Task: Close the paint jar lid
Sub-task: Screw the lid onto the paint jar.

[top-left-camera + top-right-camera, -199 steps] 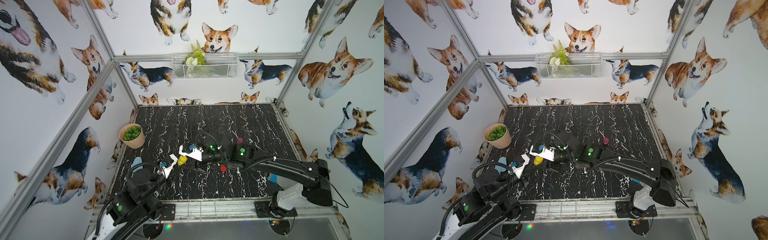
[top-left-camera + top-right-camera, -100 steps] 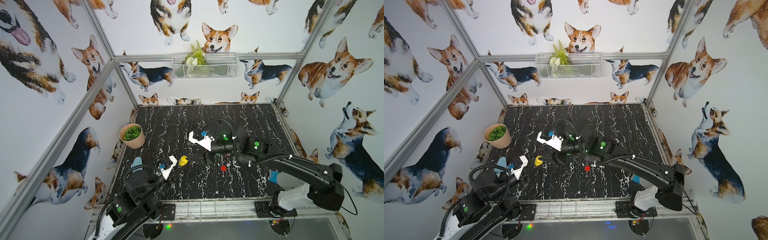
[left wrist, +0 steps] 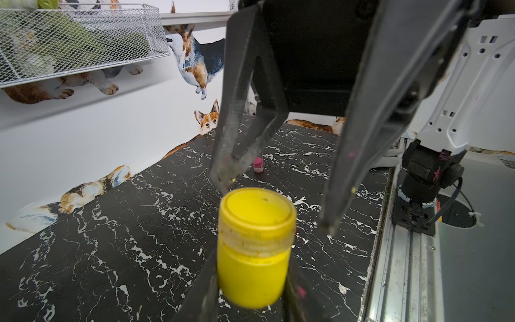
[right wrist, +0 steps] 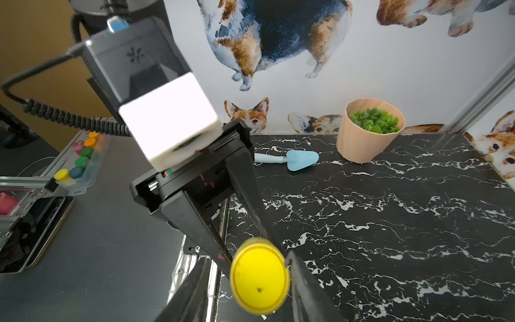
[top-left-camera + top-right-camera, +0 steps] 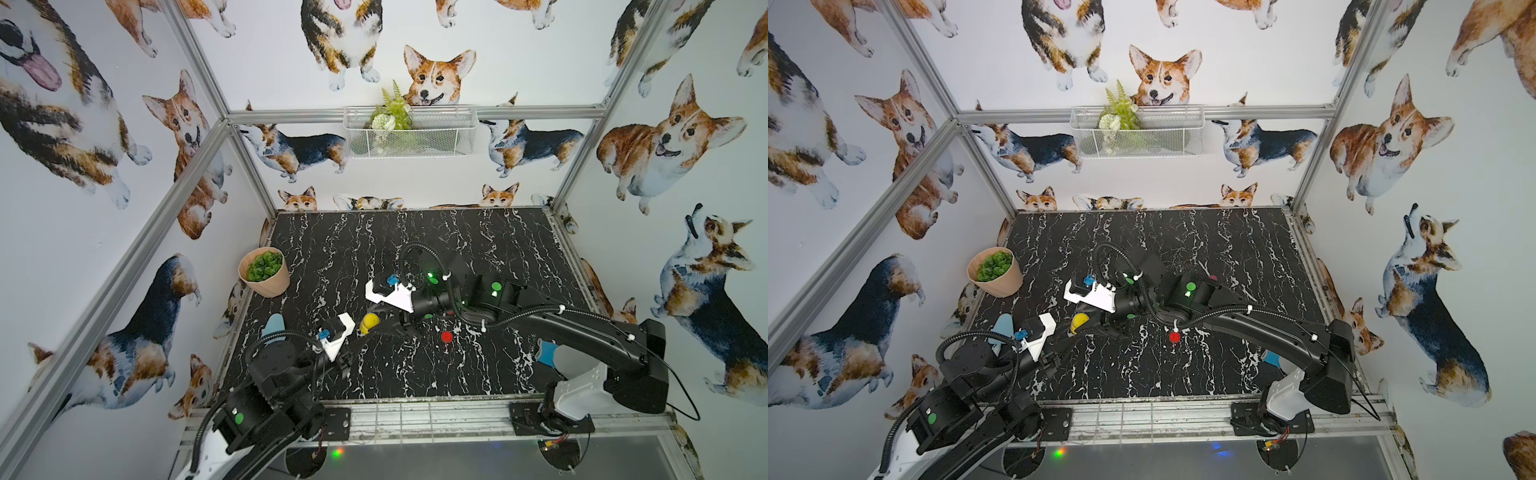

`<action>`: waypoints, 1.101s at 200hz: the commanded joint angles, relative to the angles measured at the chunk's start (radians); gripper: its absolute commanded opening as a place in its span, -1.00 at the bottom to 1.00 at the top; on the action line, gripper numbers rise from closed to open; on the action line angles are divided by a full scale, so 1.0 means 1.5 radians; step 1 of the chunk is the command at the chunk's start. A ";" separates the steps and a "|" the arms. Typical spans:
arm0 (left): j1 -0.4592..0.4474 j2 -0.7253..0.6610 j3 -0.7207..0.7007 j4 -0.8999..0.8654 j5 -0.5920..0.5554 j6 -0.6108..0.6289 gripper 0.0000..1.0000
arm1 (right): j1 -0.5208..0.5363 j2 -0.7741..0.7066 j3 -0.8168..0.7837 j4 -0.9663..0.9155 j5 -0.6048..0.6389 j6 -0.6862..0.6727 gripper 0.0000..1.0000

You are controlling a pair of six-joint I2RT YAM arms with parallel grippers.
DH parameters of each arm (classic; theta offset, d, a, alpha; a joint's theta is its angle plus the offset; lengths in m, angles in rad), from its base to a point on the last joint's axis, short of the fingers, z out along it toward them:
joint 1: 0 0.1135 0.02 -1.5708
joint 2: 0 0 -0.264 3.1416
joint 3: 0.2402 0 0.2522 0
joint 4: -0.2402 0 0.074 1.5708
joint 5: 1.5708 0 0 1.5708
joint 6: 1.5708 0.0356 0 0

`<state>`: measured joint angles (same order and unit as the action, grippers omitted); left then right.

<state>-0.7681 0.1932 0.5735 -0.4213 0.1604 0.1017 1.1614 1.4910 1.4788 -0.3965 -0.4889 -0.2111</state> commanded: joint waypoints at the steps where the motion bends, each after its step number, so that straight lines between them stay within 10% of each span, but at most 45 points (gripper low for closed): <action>1: -0.001 0.001 0.004 0.023 -0.004 0.010 -0.47 | 0.011 0.010 0.010 -0.017 0.015 -0.020 -0.13; 165: -0.001 0.000 0.005 0.021 -0.008 0.009 -0.47 | 0.012 -0.005 -0.009 0.016 0.048 -0.013 0.08; 220: 0.000 0.001 0.005 0.020 -0.010 0.010 -0.47 | 0.012 -0.001 -0.003 0.002 0.048 -0.018 -0.23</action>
<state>-0.7681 0.1944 0.5747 -0.4324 0.1505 0.1047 1.1778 1.4837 1.4612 -0.3962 -0.4000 -0.2295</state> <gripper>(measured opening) 0.335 0.399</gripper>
